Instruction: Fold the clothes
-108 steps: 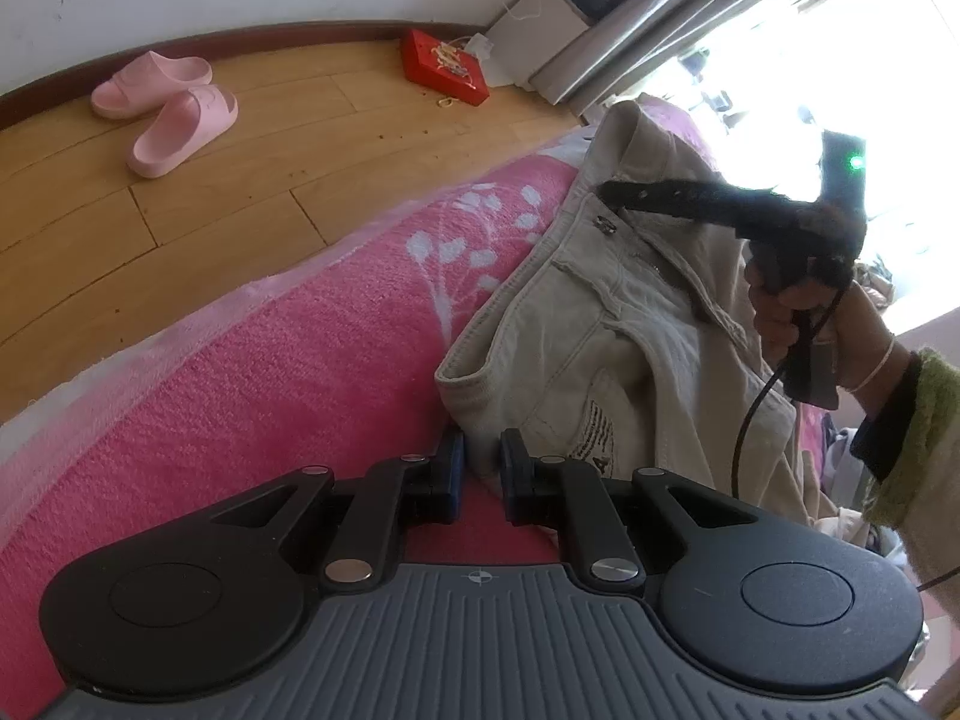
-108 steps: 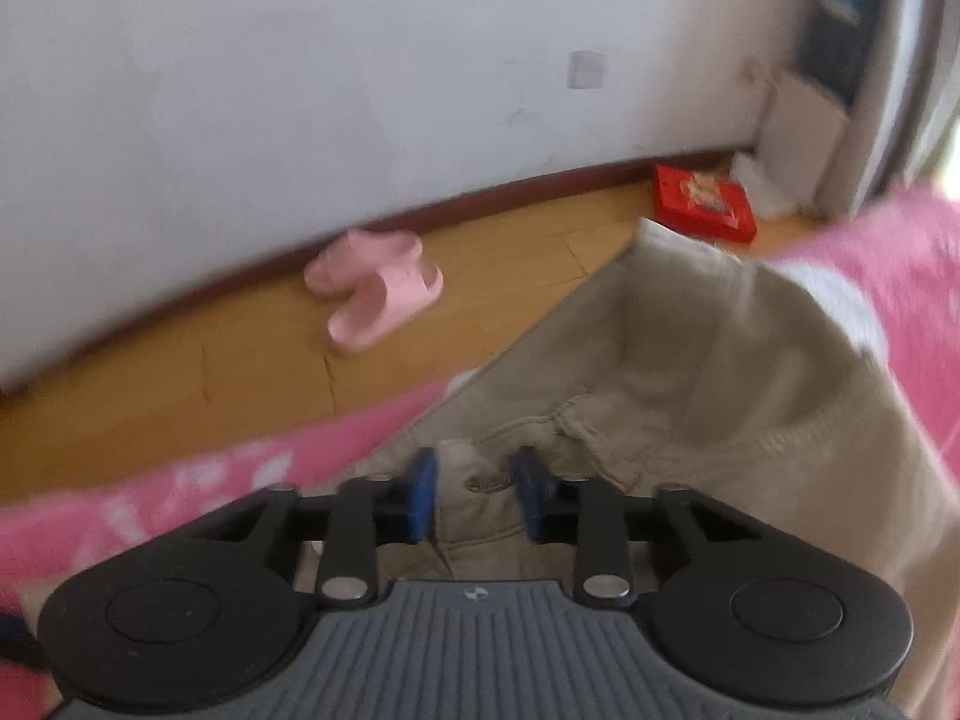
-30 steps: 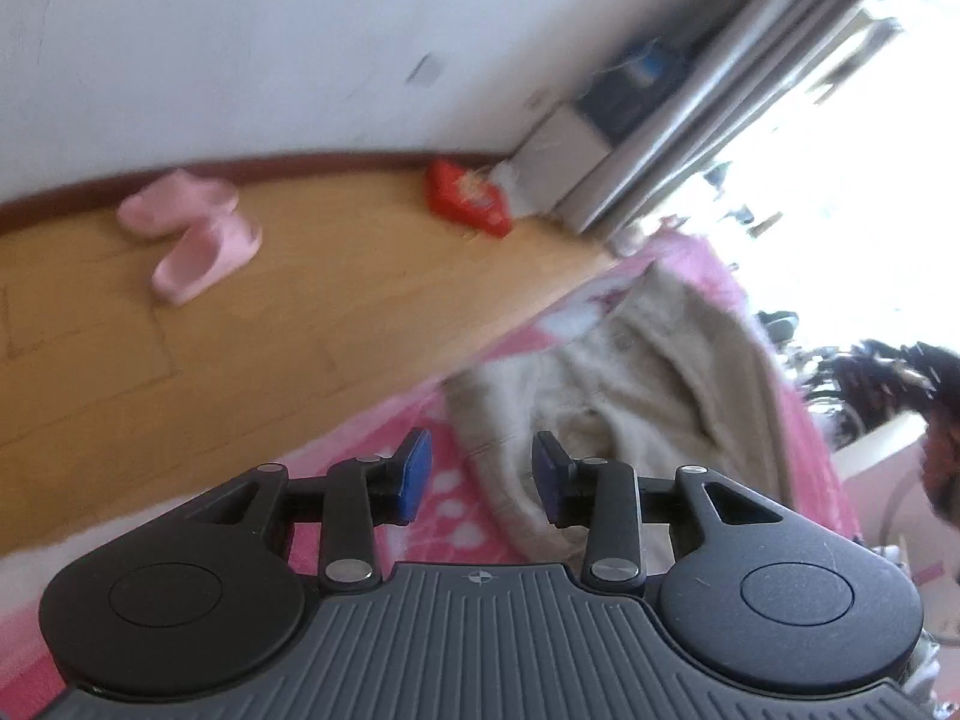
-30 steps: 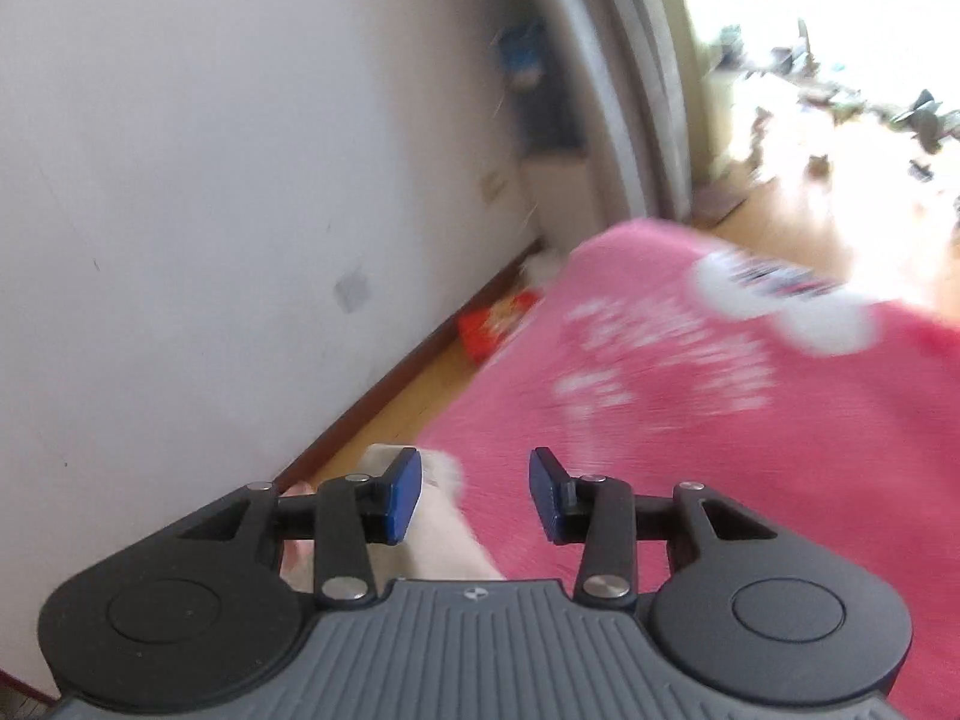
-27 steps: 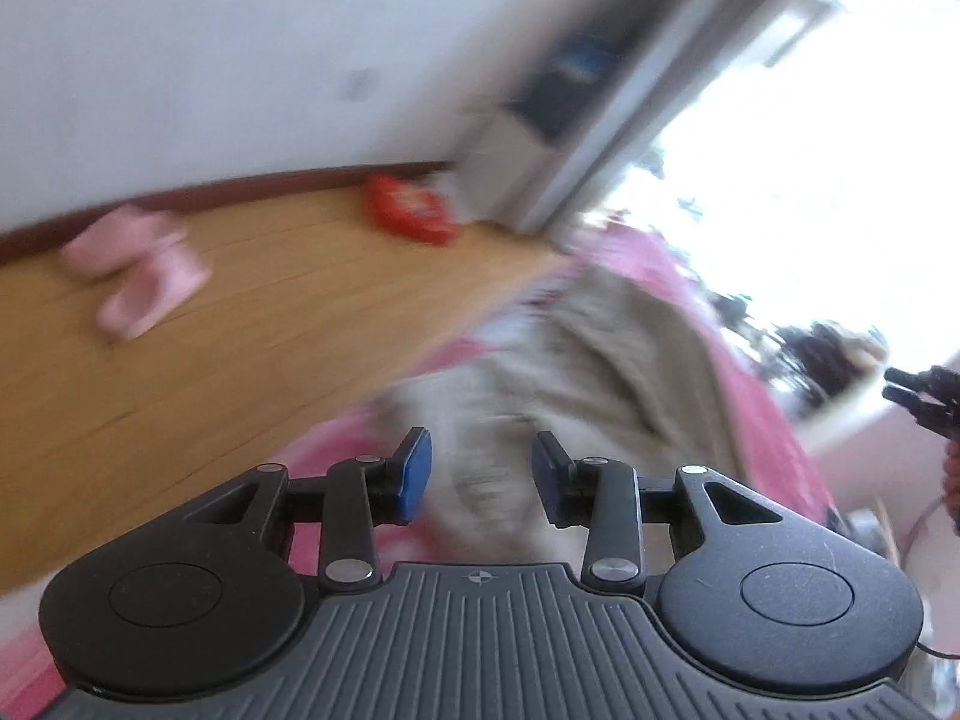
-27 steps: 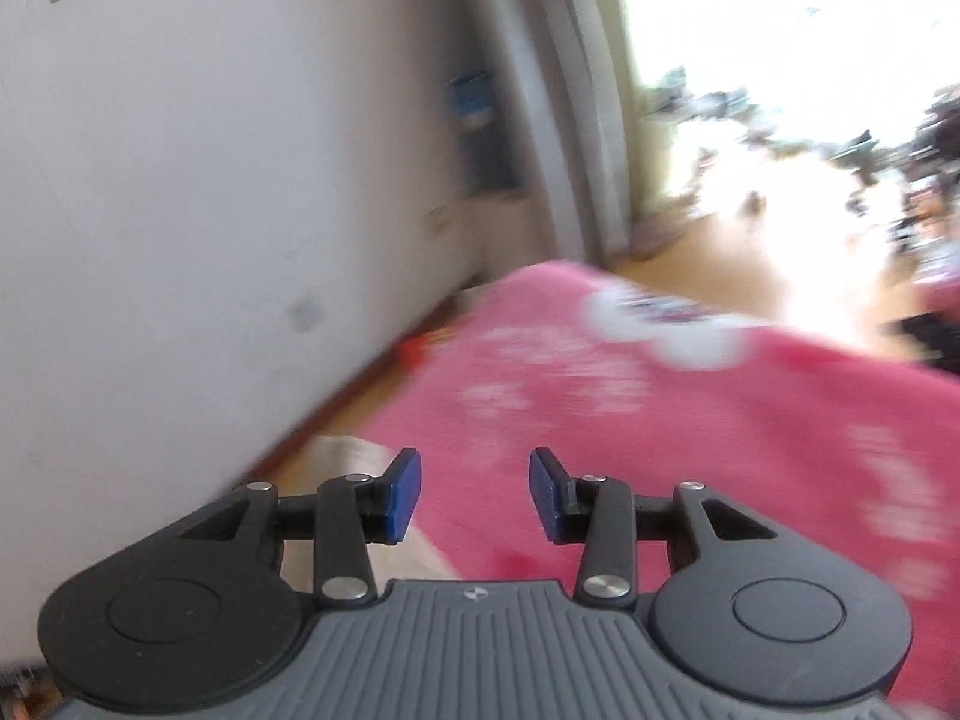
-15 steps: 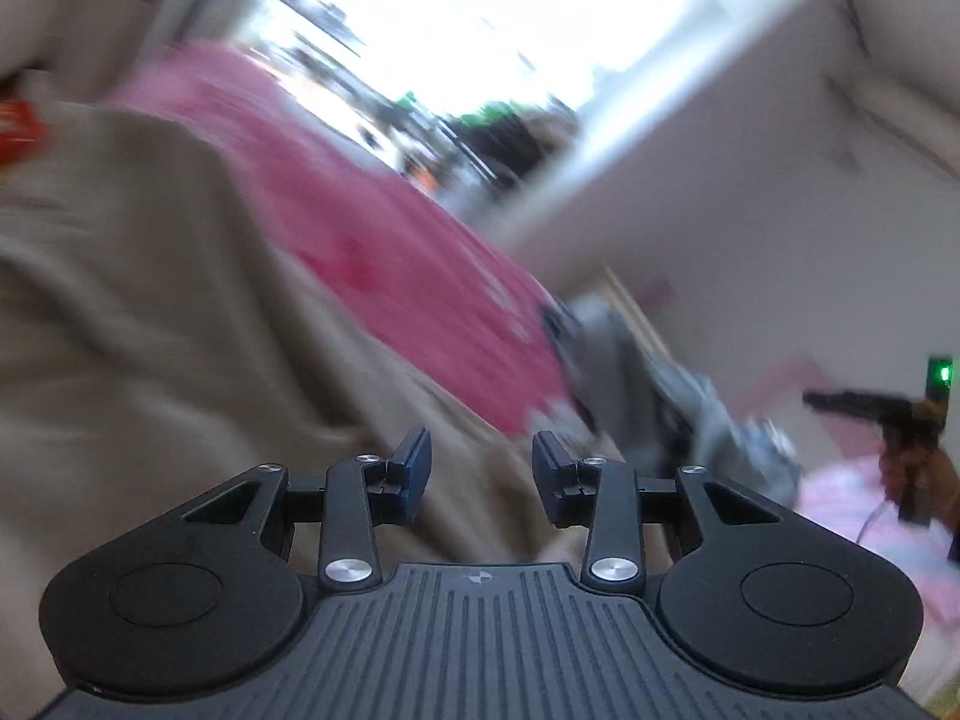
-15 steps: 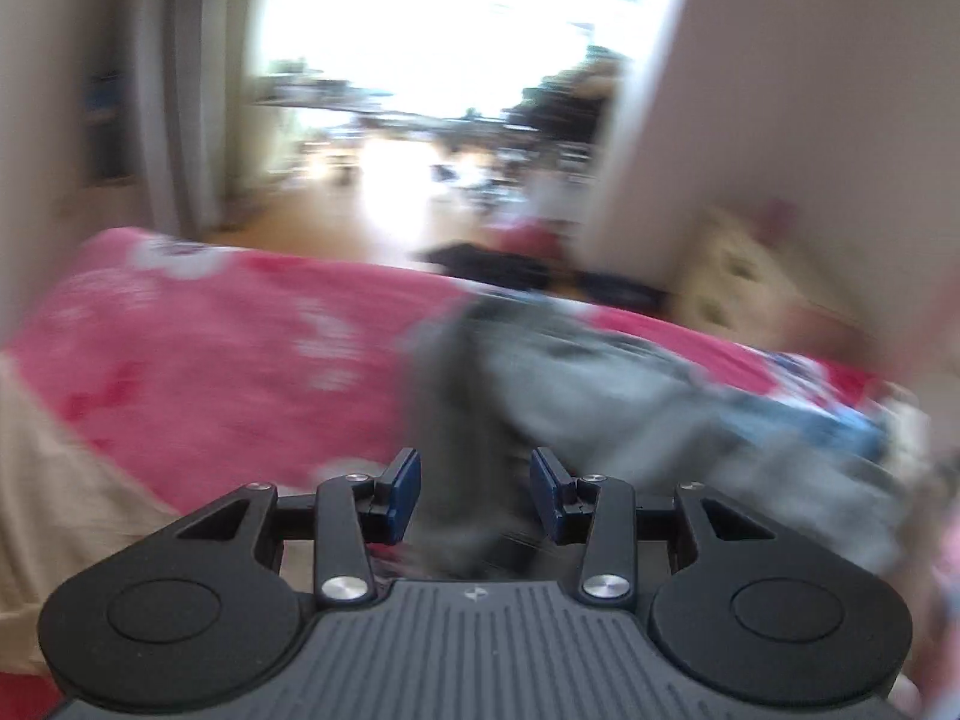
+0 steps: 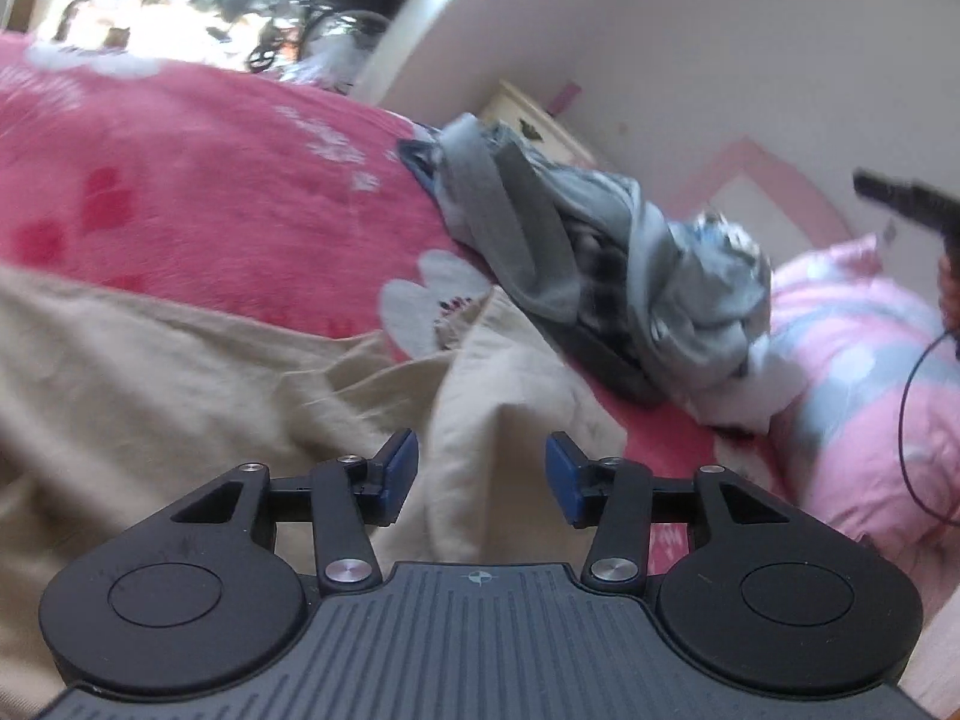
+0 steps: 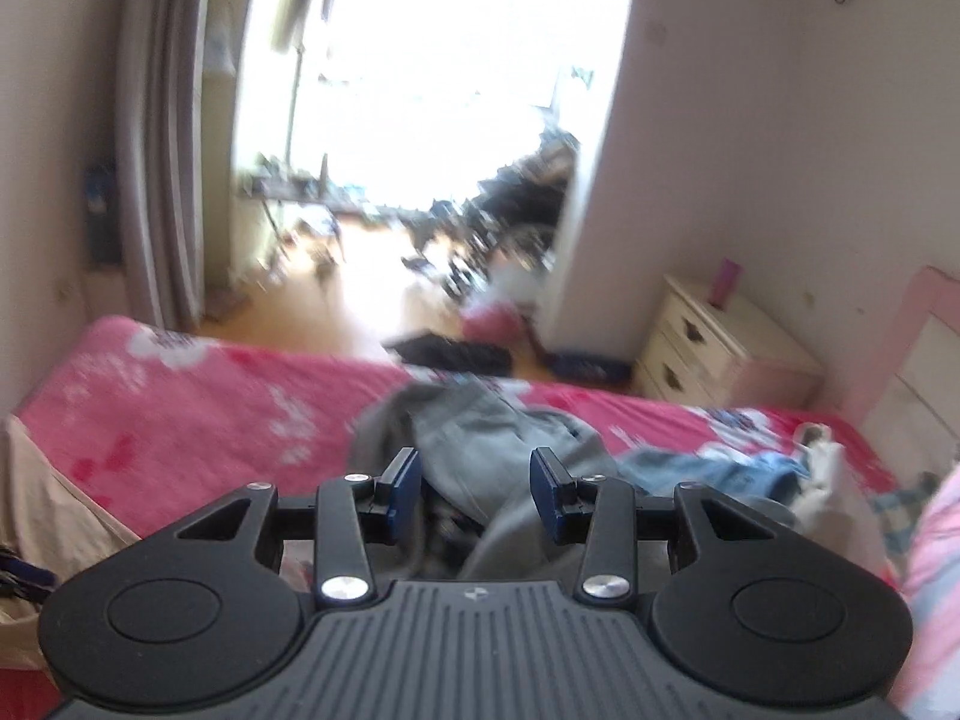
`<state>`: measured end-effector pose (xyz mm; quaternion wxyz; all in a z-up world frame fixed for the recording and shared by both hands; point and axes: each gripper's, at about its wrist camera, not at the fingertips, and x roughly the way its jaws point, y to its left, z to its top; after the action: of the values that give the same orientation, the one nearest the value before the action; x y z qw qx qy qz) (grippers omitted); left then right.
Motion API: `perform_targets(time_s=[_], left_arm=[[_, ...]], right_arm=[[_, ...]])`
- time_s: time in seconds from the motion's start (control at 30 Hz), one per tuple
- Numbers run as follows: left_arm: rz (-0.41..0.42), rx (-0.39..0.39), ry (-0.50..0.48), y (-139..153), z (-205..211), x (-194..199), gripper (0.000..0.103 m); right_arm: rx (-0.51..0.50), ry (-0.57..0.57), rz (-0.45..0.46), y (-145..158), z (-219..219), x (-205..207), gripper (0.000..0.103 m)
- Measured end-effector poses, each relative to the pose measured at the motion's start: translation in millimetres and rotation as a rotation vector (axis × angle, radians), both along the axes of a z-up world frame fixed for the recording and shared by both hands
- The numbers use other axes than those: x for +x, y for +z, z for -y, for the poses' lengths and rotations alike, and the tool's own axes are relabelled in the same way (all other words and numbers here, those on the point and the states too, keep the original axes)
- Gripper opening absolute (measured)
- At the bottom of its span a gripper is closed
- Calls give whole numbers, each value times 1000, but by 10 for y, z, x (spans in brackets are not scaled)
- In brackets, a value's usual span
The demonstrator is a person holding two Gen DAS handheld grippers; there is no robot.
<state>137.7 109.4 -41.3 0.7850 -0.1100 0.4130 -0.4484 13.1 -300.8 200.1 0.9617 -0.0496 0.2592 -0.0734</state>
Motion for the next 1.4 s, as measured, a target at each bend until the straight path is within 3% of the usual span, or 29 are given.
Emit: perform_targets(time_s=[0.1,0.27,0.33,0.47,0.57,0.8,1.0,1.07,1.17,1.3,1.4], left_arm=[[35,43,-23,6,203,-86,47],[-45,157,8,60,409,-97,47],[-36,209,-13,120,509,-73,47],[2,309,-77,146,807,1,49],[-21,362,-73,66,946,39,49],[-34,336,10,8,941,-22,48],[-45,314,81,-41,938,-75,40],[-46,308,104,-51,936,-99,36],[-10,306,117,-1,943,-197,36],[22,304,124,43,963,-273,36],[26,290,117,59,994,-337,30]], right_arm=[[45,42,61,-112,66,-49,43],[180,103,79,-251,244,-36,43],[211,120,74,-302,332,-58,43],[269,124,83,-519,540,-288,43],[301,99,72,-763,682,-547,43],[325,-81,-118,-1190,730,-1342,43],[531,-117,-201,-2002,291,-1532,43],[599,-67,-284,-2244,99,-1458,43],[590,14,-370,-2407,-160,-1427,43],[597,86,-408,-2454,-277,-1433,43],[607,91,-417,-2461,-273,-1489,43]])
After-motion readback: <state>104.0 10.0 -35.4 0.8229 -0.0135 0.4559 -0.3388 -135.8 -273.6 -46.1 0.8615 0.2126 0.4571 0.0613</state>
